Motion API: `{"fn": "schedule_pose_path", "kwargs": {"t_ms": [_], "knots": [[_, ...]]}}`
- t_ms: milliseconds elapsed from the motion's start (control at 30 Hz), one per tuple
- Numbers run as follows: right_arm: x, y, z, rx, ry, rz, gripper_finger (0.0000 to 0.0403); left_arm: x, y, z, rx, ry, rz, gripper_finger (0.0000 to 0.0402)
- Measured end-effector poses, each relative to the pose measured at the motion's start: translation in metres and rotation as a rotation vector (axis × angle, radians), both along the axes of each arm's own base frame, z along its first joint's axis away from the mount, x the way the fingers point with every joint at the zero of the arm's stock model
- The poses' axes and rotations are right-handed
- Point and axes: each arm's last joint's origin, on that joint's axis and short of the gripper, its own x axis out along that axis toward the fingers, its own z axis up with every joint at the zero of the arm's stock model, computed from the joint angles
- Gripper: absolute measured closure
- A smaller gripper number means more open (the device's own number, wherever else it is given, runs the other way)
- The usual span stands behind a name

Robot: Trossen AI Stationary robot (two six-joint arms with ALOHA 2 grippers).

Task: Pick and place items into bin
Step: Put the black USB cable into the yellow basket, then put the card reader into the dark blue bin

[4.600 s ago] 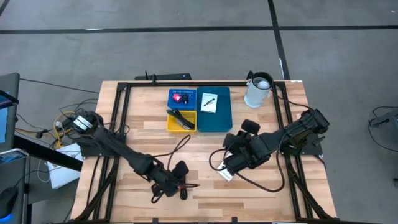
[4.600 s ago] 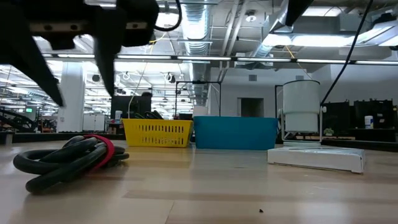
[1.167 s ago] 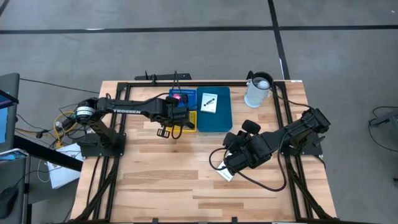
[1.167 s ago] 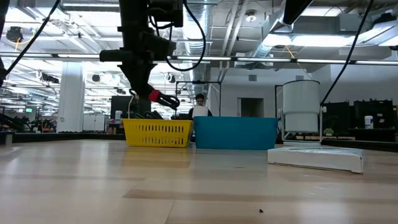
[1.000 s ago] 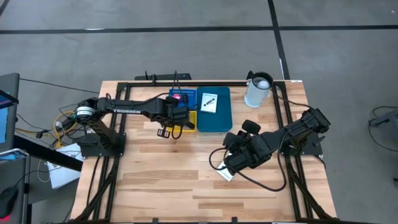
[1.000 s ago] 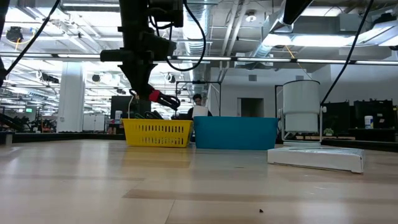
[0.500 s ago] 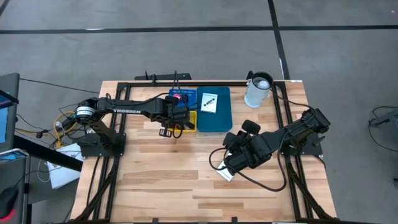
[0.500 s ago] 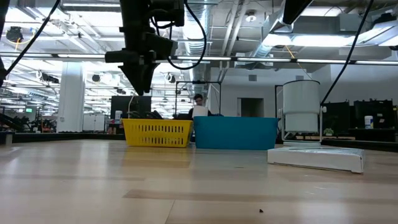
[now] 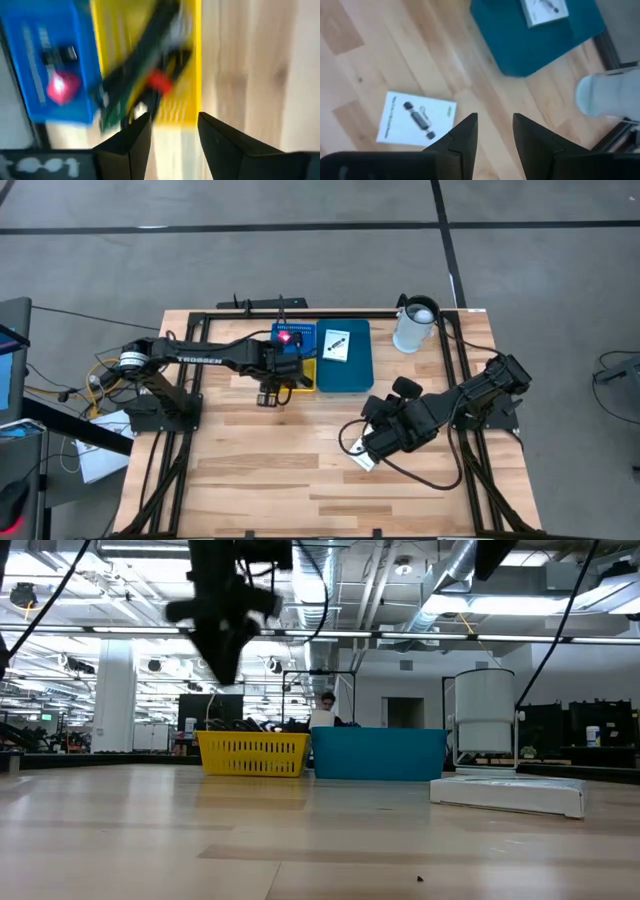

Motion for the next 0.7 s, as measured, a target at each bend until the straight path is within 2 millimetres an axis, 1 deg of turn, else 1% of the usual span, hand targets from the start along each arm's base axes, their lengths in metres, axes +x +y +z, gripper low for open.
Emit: {"fn": "schedule_pose_path", "kwargs": {"t_ms": [100, 267, 333, 400, 467, 533, 700], "knots": [[-0.004, 0.009, 0.0, -0.001, -0.005, 0.026, 0.0285, 0.008, -0.004, 0.014, -0.013, -0.188, 0.009, 0.0248], [-0.012, 0.024, 0.001, -0.043, -0.057, 0.044, 0.0285, 0.017, -0.012, 0.044, -0.008, -0.556, 0.022, 0.0248], [-0.016, 0.031, 0.002, -0.09, -0.096, 0.065, 0.0285, 0.017, -0.015, 0.05, -0.015, -0.7, 0.032, 0.0248], [-0.021, 0.038, 0.003, -0.158, -0.154, 0.088, 0.0285, 0.014, -0.018, 0.05, -0.025, -0.837, 0.043, 0.0248], [-0.025, 0.044, 0.005, -0.226, -0.213, 0.11, 0.0285, 0.009, -0.02, 0.045, -0.037, -0.939, 0.058, 0.0248], [-0.028, 0.049, 0.006, -0.274, -0.264, 0.123, 0.0285, 0.002, -0.023, 0.034, -0.051, -1.019, 0.061, 0.0248], [-0.033, 0.056, 0.008, -0.29, -0.323, 0.116, 0.0285, -0.015, -0.037, 0.0, -0.107, -1.106, 0.053, 0.0249]]}}
